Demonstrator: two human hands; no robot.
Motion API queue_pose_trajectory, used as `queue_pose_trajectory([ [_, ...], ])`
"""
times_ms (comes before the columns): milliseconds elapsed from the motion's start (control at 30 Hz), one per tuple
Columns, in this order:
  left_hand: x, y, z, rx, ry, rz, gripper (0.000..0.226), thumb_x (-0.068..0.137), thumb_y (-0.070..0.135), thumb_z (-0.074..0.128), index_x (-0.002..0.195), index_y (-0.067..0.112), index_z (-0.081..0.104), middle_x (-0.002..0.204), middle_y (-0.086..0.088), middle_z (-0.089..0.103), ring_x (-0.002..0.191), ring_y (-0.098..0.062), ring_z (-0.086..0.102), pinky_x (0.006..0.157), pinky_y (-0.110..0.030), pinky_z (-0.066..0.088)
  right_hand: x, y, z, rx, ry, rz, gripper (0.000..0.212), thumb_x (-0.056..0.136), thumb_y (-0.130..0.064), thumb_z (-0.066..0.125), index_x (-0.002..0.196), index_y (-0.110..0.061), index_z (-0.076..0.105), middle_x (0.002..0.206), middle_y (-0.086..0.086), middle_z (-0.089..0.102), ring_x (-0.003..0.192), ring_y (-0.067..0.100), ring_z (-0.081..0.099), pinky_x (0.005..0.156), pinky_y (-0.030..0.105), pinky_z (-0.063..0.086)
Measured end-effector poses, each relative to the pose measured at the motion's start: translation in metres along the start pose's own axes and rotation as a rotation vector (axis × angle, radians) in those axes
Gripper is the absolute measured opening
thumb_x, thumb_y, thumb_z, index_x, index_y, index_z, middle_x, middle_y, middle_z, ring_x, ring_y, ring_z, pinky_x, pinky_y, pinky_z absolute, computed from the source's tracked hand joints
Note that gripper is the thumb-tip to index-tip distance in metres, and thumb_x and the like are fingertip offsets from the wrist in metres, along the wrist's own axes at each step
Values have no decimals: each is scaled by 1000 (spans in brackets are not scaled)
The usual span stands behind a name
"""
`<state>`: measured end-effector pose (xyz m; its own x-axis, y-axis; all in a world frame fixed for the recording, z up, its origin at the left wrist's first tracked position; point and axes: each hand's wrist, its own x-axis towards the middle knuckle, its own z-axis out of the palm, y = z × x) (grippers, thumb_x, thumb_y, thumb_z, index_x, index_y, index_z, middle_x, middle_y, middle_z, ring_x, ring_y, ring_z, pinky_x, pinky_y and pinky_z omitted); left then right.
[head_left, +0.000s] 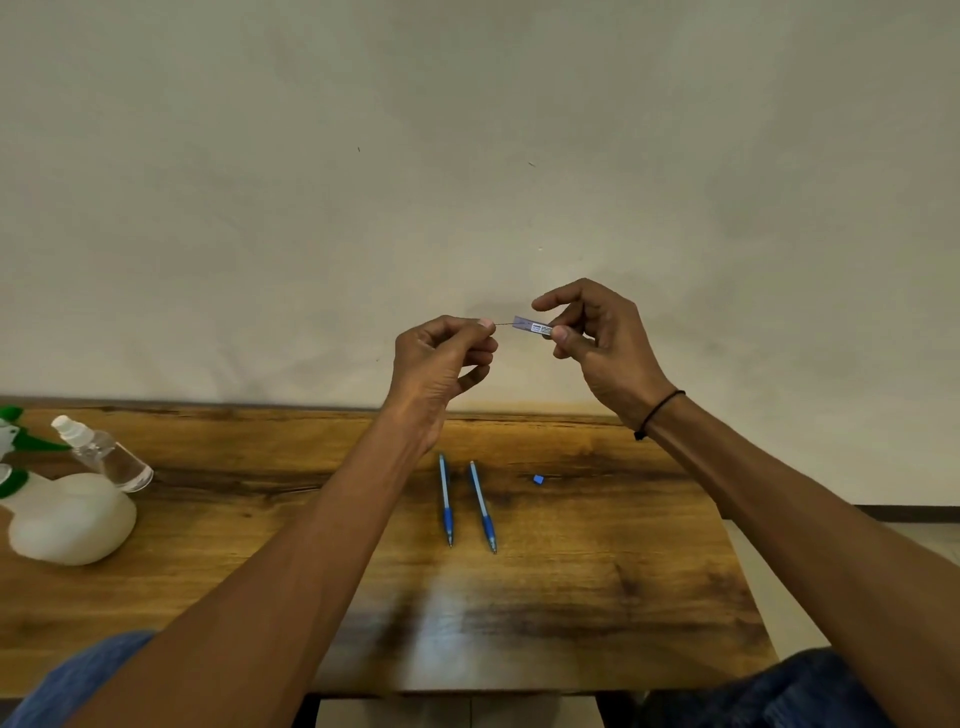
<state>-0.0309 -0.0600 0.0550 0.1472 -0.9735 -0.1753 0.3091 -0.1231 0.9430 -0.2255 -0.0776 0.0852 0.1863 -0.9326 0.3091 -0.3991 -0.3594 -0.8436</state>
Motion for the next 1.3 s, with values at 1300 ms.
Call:
queue_pose_trajectory([
  [1300,9,-19,35,-168,452,87,8,98,27,70,91,23,71,81,17,70,65,10,67,54,-12,49,-11,-19,58,452,-33,349,11,88,14,68,100,14,68,80,19,72,67,22,75,69,33,64],
])
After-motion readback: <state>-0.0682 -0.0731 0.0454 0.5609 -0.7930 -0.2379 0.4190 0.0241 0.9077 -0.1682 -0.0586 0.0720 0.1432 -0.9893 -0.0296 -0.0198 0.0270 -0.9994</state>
